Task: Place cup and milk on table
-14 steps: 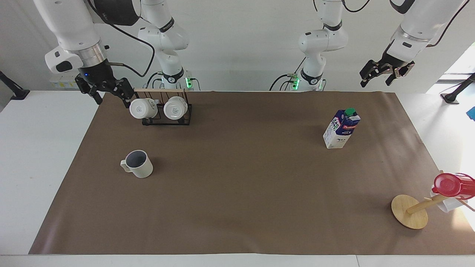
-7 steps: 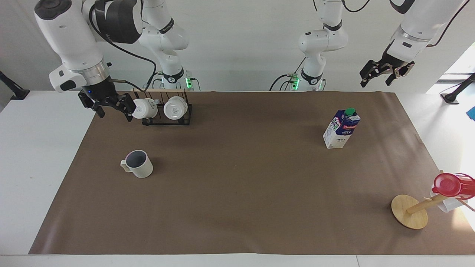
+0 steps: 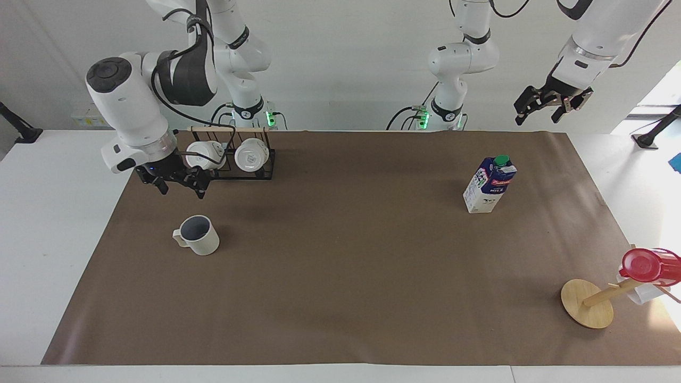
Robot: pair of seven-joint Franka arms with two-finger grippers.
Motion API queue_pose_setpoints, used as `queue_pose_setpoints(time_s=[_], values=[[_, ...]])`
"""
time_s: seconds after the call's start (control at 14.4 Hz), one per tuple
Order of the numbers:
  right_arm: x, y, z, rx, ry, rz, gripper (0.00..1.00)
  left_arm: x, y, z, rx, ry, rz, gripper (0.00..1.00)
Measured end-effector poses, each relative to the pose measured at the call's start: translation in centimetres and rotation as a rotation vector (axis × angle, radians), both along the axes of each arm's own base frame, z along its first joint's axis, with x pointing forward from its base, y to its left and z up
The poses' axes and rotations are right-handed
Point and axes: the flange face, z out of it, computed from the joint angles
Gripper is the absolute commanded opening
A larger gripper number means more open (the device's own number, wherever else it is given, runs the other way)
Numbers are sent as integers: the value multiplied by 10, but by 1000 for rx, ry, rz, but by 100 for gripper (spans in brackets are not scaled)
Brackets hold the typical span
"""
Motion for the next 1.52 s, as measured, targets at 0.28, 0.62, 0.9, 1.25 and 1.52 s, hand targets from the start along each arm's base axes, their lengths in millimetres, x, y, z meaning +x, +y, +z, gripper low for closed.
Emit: queue_pose_setpoints(time_s=[0.28, 0.62, 0.9, 1.25, 1.52], values=[[5, 13, -35, 2, -10, 24, 100, -1, 0, 0, 0, 4, 0, 100], [13, 16, -70, 6, -6, 32, 100, 0, -3, 0, 1, 4, -5, 100], [15, 16, -95, 1, 13, 36, 100, 0, -4, 0, 1, 4, -11, 100], [12, 17, -135, 4, 3, 45, 97, -1, -5, -16, 1, 15, -16, 100], [10, 17, -144, 4, 12, 50, 86, -6, -20, -50, 7, -17, -49, 100]])
